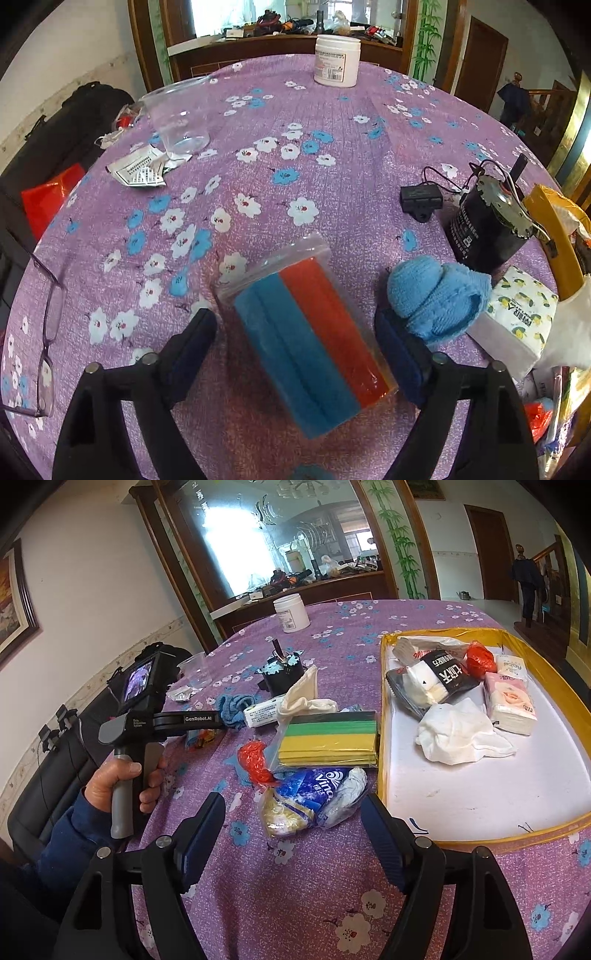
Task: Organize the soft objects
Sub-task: 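Grasp the blue-and-red sponge pack with the left gripper while the right gripper grasps a white cloth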
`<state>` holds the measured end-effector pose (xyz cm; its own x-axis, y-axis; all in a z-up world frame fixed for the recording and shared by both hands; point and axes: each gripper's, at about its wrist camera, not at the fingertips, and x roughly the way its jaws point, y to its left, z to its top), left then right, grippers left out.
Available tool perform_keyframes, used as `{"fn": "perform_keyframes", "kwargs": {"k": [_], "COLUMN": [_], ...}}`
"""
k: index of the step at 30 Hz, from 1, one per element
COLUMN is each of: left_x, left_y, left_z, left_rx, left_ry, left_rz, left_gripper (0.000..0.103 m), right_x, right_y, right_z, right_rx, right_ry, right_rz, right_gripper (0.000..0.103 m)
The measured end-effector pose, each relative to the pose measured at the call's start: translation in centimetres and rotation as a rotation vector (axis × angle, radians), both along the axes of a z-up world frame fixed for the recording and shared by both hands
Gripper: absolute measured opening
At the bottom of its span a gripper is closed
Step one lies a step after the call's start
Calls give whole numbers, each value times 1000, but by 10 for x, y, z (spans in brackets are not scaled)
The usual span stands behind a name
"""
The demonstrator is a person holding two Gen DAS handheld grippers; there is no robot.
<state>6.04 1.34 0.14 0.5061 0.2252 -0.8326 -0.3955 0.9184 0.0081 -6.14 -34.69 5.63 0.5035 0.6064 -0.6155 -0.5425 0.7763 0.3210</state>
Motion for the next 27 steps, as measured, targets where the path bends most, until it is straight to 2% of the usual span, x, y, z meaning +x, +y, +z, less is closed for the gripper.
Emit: {"fn": "perform_keyframes", "kwargs": {"k": [2,3,6,13,19,23,27], "left_x": [-3,-4,-6,-18,-27,-29,-31], "left_y": [0,1,4,17,15,16,13], "left_z": [3,3,5,16,30,32,36], "left_rx": [11,2,-2,-65,-60,-65,-59], "left_ry": [-17,-23,-35,-112,-185,-198,-214], "left_rz": [0,-5,3,28,21,18,5], "left_gripper": [60,55,48,46,46,46,46], "right_x": [1,2,4,9,14,19,28], "right_y": [1,0,0,4,15,28,37], "right_z": [0,0,0,3,11,11,12], "right_rx": [-2,-1,3,-8,-70,-142,-174], "right_ry": [3,4,13,19,-12,-18,-22], "right_rz": [-1,-1,-4,-10,6,38,39], "right_gripper": [80,80,80,80,80,80,80]}}
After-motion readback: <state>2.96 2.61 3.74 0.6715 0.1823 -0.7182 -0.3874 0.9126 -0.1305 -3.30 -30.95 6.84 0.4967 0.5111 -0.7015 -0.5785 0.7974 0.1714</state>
